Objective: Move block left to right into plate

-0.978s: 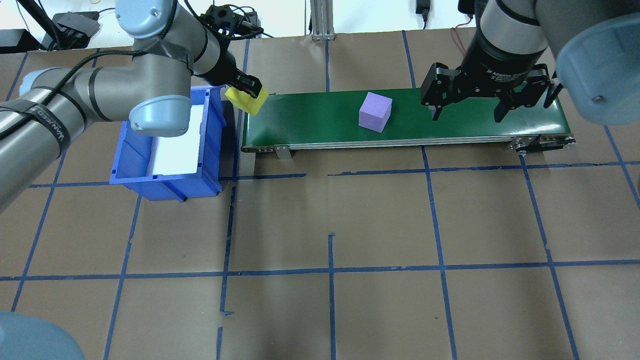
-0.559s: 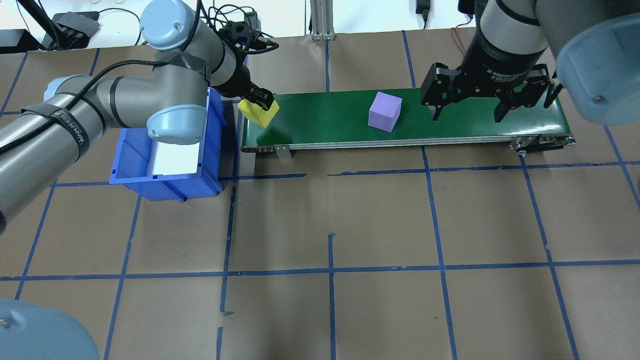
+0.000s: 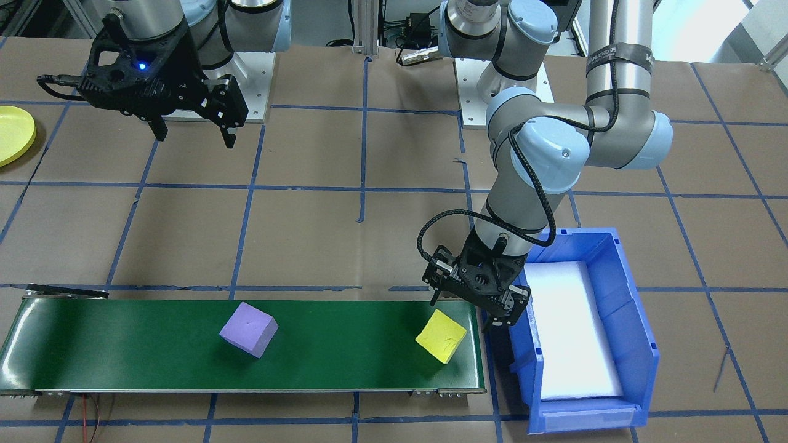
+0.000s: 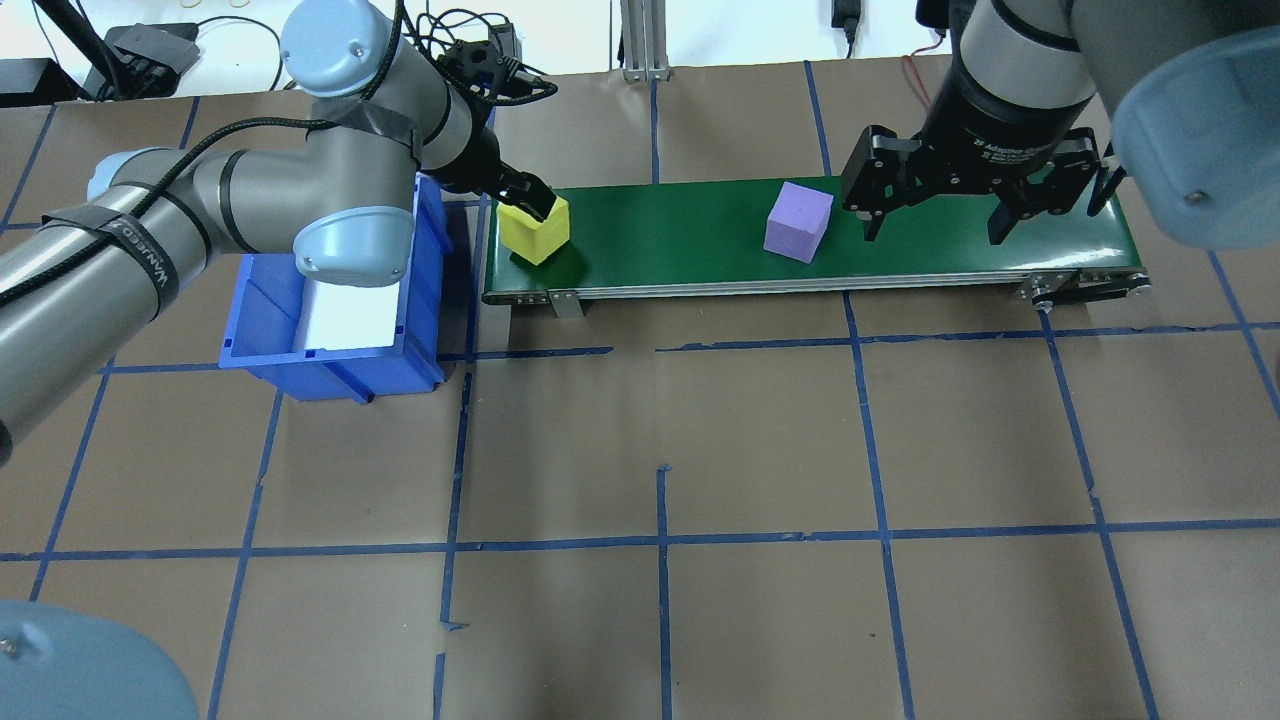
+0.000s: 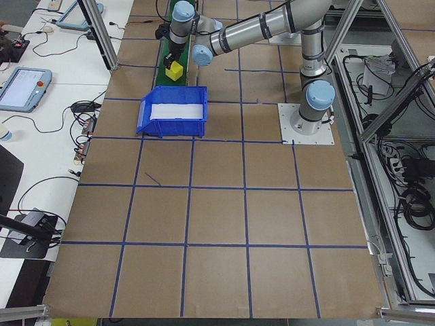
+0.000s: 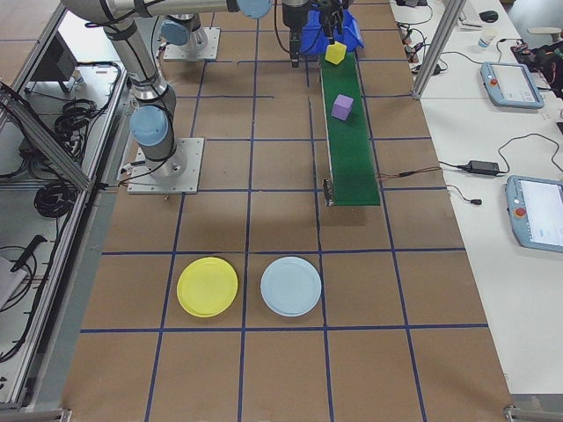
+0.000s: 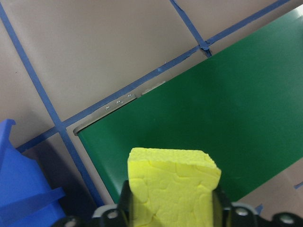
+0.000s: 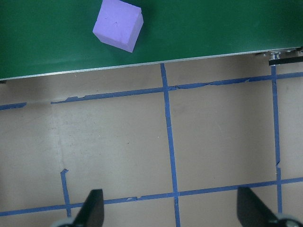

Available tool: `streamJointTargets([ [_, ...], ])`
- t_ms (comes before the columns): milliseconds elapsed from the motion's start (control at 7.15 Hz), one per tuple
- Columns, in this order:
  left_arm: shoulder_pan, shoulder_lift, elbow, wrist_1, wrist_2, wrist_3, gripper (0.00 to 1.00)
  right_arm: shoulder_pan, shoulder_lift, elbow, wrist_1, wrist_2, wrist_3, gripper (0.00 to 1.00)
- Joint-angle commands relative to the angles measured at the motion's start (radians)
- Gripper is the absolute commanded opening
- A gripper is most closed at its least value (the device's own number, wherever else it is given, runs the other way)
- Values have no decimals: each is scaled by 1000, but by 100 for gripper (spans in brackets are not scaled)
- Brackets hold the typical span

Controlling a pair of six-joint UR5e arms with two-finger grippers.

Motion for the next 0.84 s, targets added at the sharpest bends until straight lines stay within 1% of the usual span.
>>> streamJointTargets([
  [0, 1, 27, 14, -51, 49, -15, 100, 0, 0, 0, 0, 0, 0, 100],
  [140, 11, 72, 23, -139, 107, -9, 100, 0, 0, 0, 0, 0, 0, 100],
  [280, 43, 153, 34, -283, 159, -9, 100, 0, 0, 0, 0, 0, 0, 100],
  [419, 108, 236, 34, -454, 159, -9, 100, 0, 0, 0, 0, 0, 2, 100],
  [559, 145, 325, 34, -582, 156, -9, 100, 0, 0, 0, 0, 0, 0, 100],
  [699, 149, 415, 31, -646, 164, -12, 100, 0, 2, 2, 0, 0, 0, 100],
])
